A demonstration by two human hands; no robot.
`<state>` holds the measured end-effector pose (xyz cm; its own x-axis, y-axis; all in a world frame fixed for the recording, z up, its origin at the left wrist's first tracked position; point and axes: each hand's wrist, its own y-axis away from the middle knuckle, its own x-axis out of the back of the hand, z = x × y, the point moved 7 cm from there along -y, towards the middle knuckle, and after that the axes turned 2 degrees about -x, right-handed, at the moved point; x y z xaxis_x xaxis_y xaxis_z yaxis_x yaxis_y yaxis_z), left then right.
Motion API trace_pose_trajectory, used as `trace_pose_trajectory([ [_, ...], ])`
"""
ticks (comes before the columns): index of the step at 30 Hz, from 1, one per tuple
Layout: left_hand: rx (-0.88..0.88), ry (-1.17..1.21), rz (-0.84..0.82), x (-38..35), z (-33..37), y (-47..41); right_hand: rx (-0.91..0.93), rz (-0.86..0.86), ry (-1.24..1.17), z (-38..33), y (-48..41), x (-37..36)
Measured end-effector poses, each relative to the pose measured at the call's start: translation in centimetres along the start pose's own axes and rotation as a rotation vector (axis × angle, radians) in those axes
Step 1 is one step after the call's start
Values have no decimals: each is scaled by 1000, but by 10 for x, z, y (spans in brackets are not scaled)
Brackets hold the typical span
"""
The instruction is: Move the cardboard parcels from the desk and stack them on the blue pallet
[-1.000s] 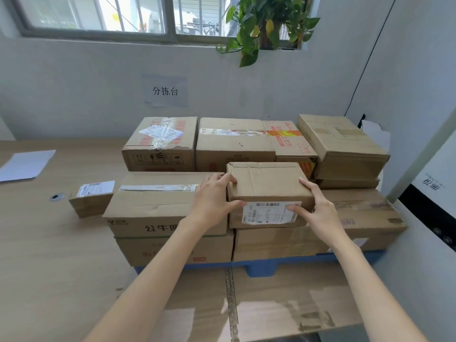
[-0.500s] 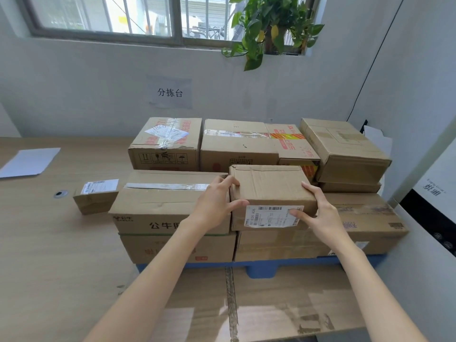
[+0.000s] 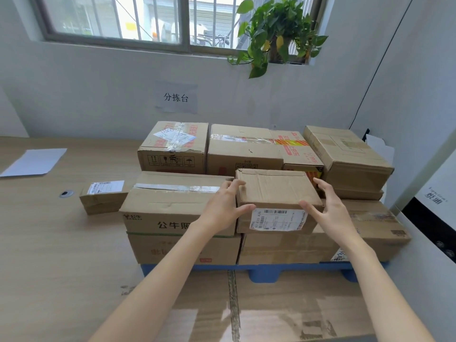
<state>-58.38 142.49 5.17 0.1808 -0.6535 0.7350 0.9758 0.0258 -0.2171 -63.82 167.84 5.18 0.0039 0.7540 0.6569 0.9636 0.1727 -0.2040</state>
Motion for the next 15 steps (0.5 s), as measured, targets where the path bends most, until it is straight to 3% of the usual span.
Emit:
trace_pose_trajectory([
  [5,-23,53,-13,6,-2,1,32,98,25,-19,-9,0],
  [15,-53,10,157,98,-56,4,206,51,84,-123,-30,-78],
])
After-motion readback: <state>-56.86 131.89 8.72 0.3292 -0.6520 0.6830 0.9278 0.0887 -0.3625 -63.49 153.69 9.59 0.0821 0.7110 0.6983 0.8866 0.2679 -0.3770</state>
